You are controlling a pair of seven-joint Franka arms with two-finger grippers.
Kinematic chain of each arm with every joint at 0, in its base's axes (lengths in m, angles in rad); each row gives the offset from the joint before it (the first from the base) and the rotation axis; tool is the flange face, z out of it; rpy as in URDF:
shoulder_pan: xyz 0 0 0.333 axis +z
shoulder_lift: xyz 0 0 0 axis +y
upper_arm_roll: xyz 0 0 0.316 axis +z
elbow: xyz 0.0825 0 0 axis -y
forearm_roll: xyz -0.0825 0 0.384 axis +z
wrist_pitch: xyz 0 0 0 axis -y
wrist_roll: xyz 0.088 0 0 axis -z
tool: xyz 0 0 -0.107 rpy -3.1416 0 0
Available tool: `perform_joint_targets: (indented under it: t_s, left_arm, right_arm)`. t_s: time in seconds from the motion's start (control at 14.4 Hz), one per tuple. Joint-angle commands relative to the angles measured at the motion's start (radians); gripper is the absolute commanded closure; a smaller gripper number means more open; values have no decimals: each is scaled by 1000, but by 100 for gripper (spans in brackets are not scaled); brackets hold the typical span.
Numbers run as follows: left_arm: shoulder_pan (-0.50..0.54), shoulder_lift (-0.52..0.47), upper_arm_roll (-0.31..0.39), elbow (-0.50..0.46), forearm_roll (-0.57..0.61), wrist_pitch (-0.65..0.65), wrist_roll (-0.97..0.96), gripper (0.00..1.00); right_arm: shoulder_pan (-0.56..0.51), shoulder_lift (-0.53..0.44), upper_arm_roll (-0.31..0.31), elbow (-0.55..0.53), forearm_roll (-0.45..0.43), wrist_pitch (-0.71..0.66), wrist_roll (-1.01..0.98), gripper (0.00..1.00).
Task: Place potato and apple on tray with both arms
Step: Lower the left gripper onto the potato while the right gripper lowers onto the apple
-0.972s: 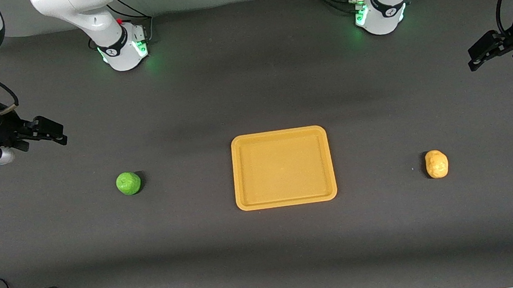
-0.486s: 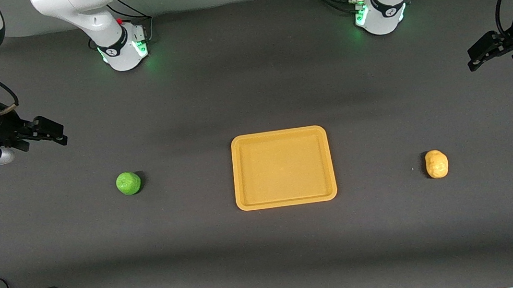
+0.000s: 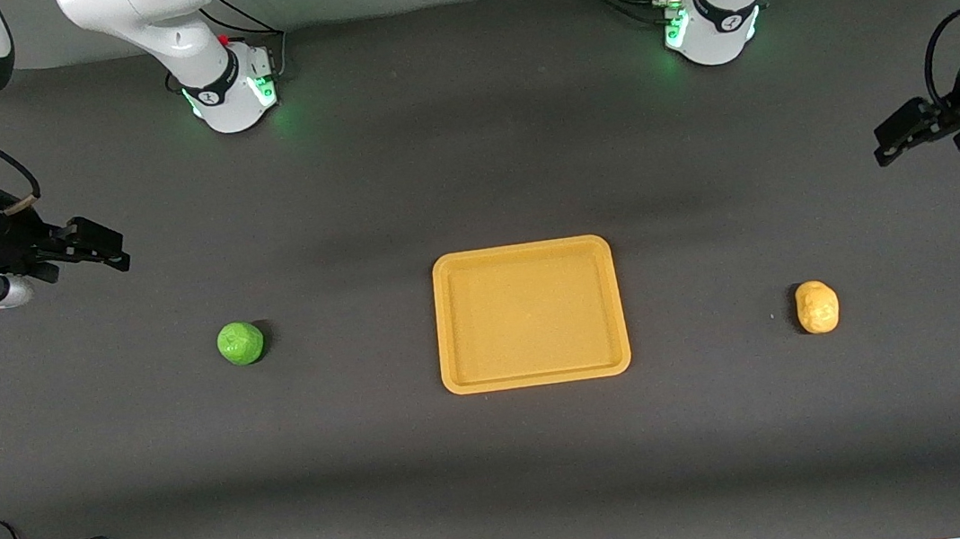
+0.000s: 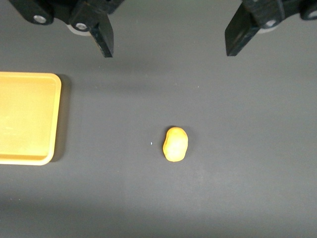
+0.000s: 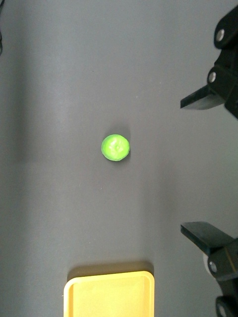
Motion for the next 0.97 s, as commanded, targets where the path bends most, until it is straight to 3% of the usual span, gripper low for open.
perform_joint_targets:
  t_s: [0.0, 0.49, 0.9]
  left_arm:
    - [8, 52, -4, 0, -3, 43, 20, 0]
    - [51, 322, -2, -14, 69, 297, 33, 0]
    - [51, 414, -1, -195, 106, 614, 31, 0]
  right_arm:
    - [8, 42, -1, -12, 9, 35, 5, 0]
    - [10, 106, 2, -324, 7, 501, 2, 0]
    - [21, 247, 2, -379, 6, 693, 8, 0]
